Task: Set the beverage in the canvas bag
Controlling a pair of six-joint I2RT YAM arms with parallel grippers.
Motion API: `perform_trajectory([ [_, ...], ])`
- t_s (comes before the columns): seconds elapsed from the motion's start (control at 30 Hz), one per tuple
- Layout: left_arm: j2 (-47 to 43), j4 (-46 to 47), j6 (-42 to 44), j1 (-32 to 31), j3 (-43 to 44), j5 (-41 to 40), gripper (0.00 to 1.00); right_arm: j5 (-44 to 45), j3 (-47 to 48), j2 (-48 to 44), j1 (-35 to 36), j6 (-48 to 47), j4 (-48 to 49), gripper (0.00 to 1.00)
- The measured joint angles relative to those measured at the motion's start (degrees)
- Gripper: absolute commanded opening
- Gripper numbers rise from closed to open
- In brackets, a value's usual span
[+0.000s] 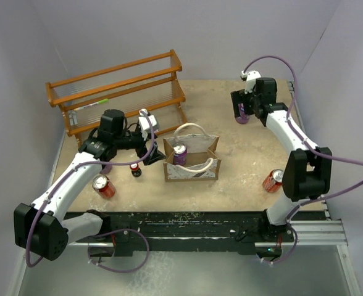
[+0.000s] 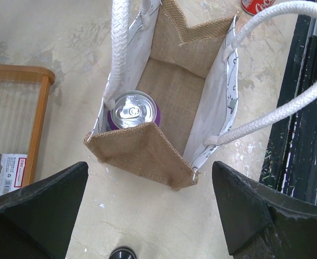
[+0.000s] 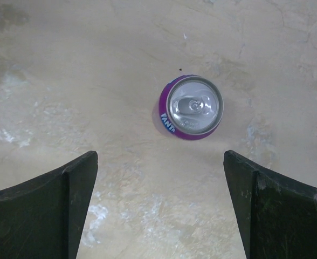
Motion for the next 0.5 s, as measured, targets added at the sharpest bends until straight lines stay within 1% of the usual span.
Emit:
perform_trajectory([
  [0.3,-0.2,-0.1,0.1,0.0,0.0,0.0,0.99,1.6,6.1,9.0,-2.5,0.5,0.2,1.0],
  [0.5,-0.2,-0.1,0.1,0.0,0.0,0.0,0.99,-1.0,11.3,14.3,-4.2,1.4,-0.7,0.97],
])
